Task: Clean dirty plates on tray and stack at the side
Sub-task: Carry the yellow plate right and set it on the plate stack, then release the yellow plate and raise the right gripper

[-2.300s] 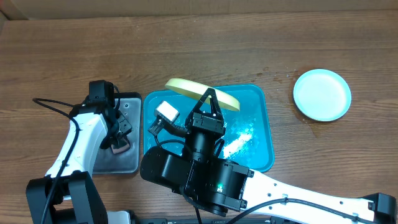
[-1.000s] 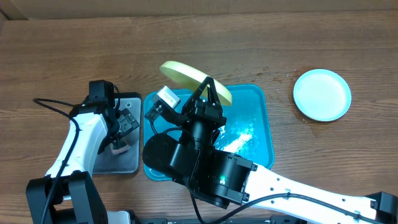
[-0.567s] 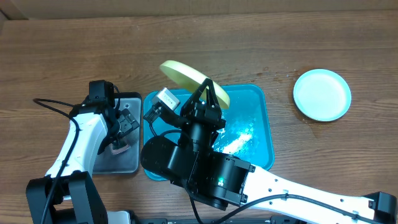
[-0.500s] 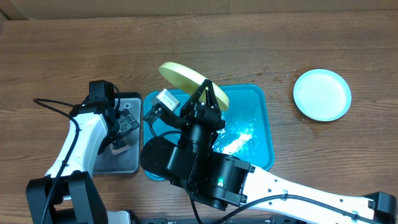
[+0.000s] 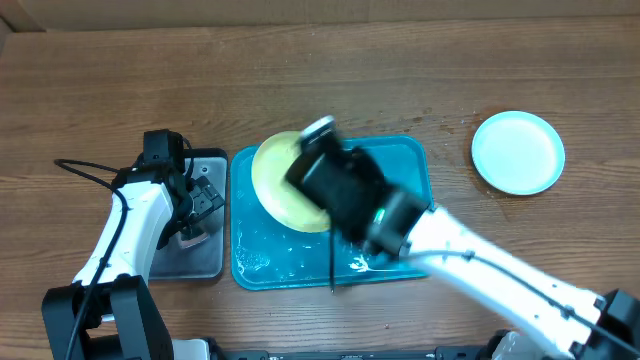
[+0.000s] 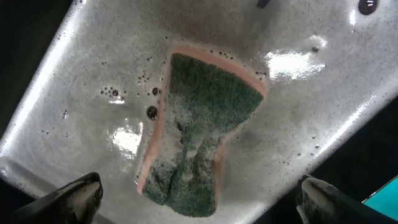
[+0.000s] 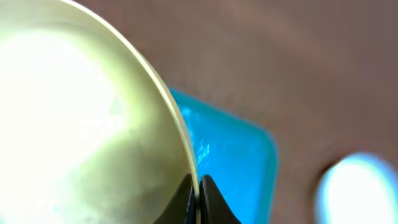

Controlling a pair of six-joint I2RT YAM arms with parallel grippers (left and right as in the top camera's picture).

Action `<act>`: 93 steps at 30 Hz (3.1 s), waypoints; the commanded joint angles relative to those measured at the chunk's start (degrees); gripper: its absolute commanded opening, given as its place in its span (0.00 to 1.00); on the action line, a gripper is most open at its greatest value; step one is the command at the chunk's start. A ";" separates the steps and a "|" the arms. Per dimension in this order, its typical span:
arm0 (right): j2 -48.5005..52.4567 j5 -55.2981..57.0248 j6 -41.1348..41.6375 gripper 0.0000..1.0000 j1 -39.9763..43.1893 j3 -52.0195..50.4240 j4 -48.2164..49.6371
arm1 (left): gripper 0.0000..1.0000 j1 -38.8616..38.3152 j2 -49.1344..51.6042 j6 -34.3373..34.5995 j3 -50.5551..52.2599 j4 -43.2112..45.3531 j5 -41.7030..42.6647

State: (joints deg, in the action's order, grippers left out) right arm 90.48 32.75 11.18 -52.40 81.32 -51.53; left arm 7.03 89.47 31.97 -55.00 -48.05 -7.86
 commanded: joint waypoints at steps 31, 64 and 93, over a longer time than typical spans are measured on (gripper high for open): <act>20.72 -42.27 15.30 0.11 79.43 -4.15 4.15 | 1.00 0.09 -0.20 -0.70 0.22 -1.20 0.44; 10.51 -59.93 -7.04 0.29 73.68 -4.02 1.75 | 1.00 0.09 -0.20 -0.70 0.22 -0.31 0.44; 22.36 -50.56 6.95 0.04 60.24 -4.02 26.23 | 1.00 0.09 -0.20 -0.72 0.22 -4.70 0.42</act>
State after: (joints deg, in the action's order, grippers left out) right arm 110.52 -21.47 14.66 7.75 77.17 -25.06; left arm 7.03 89.47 31.88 -55.00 -52.56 -7.49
